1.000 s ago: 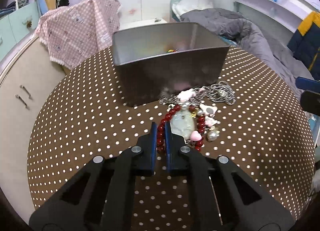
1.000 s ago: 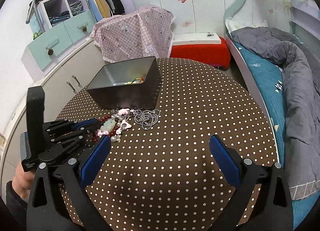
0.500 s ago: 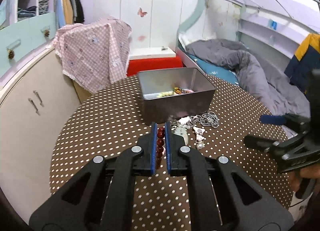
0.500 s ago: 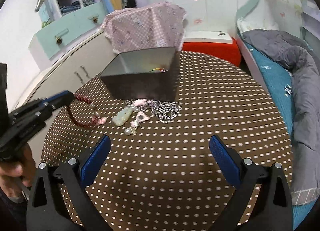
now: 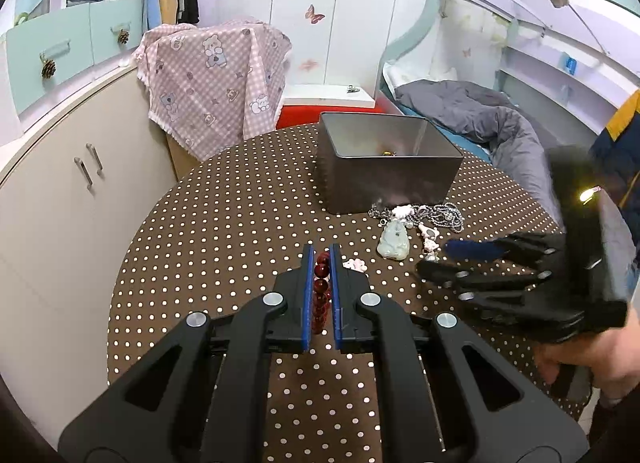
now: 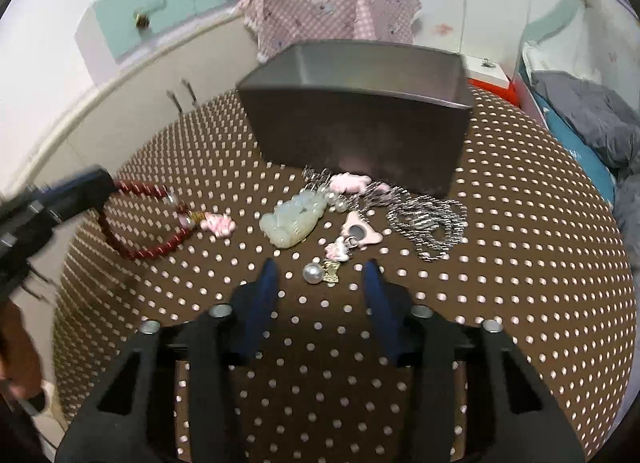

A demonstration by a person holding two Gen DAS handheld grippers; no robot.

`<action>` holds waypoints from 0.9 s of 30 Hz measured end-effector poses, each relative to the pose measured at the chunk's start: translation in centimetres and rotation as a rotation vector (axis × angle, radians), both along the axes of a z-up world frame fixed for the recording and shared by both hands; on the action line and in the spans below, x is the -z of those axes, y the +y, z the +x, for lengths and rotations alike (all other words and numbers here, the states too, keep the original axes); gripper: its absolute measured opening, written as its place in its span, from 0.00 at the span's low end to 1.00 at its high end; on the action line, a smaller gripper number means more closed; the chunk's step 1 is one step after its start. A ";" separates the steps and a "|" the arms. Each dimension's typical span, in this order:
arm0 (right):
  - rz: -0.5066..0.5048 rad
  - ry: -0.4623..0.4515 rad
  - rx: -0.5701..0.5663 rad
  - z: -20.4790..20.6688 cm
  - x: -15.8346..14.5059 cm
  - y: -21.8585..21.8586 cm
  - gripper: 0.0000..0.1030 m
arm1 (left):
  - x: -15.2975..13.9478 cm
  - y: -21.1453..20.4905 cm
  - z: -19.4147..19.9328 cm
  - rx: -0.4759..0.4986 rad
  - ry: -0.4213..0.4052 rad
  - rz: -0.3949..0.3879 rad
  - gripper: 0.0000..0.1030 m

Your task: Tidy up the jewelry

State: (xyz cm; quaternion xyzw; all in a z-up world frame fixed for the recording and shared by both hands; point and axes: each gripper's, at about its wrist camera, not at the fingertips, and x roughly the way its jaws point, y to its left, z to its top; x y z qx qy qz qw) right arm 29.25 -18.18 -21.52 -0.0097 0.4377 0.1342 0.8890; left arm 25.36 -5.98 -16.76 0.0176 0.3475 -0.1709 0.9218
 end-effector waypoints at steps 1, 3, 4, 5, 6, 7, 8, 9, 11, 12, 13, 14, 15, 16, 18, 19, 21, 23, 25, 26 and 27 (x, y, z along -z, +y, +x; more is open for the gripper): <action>-0.020 -0.006 -0.002 0.0 0.0 0.2 0.29 | 0.0 0.1 -0.1 0.001 -0.001 -0.004 0.08; 0.006 -0.002 -0.001 -0.2 0.0 -0.3 0.14 | -0.1 0.1 -0.1 0.001 -0.003 -0.010 0.08; 0.020 -0.003 -0.002 -0.3 0.0 -0.7 0.13 | -0.2 0.1 -0.1 0.002 -0.002 -0.015 0.08; 0.023 -0.010 -0.007 -0.7 -0.1 -1.0 0.13 | -0.2 0.1 -0.1 0.003 -0.002 -0.020 0.08; 0.024 -0.013 -0.010 -0.9 -0.1 -1.2 0.13 | -0.2 0.2 -0.2 0.004 -0.004 -0.022 0.08; 0.030 -0.015 -0.011 -1.2 -0.2 -1.4 0.13 | -0.3 0.1 -0.3 0.006 -0.007 -0.023 0.08; 0.039 -0.019 -0.009 -1.6 -0.3 -1.8 0.13 | -0.4 0.1 -0.3 0.008 -0.010 -0.025 0.08; 0.047 -0.026 -0.009 -2.1 -0.6 -2.1 0.13 | -0.5 0.1 -0.4 0.010 -0.013 -0.027 0.08; 0.064 -0.040 -0.017 -2.8 -1.5 -2.1 0.13 | -1.0 0.1 -0.6 0.015 -0.022 -0.036 0.08; 0.072 -0.052 -0.019 -3.1 -2.0 -2.3 0.13 | -1.2 0.1 -0.6 0.018 -0.025 -0.040 0.08; 0.077 -0.063 -0.022 -3.5 -2.7 -2.5 0.13 | -1.6 0.1 -0.7 0.020 -0.032 -0.045 0.08; 0.084 -0.074 -0.025 -3.7 -3.4 -2.7 0.13 | -2.1 0.1 -0.8 0.024 -0.042 -0.050 0.08; 0.091 -0.084 -0.026 -3.6 -4.0 -3.0 0.13 | -2.5 0.2 -0.9 0.028 -0.050 -0.055 0.08; 0.102 -0.103 -0.023 -3.8 -5.0 -3.4 0.13 | -2.9 0.2 -1.0 0.031 -0.058 -0.061 0.08; 0.115 -0.126 -0.021 -3.6 -6.4 -3.8 0.13 | -4.1 0.1 -1.0 0.039 -0.086 -0.068 0.08; 0.122 -0.141 -0.022 -3.7 -7.2 -4.0 0.13 | -4.6 0.0 -1.0 0.043 -0.098 -0.068 0.08; 0.132 -0.178 -0.028 -3.7 -9.1 -4.4 0.13 | -5.9 -0.1 -0.9 0.055 -0.128 -0.078 0.08; 0.126 -0.210 -0.030 -3.5 -10.7 -4.6 0.13 | -7.0 -0.2 -0.9 0.064 -0.156 -0.080 0.08; 0.115 -0.242 -0.029 -3.2 -12.2 -4.8 0.13 | -8.4 -0.6 -0.5 0.074 -0.189 -0.083 0.08; 0.108 -0.261 -0.031 -2.9 -13.1 -4.9 0.13 | -9.0 -0.8 -0.4 0.077 -0.202 -0.086 0.08; 0.104 -0.276 -0.034 -2.5 -13.8 -4.9 0.13 | -9.8 -1.0 0.0 0.084 -0.222 -0.089 0.08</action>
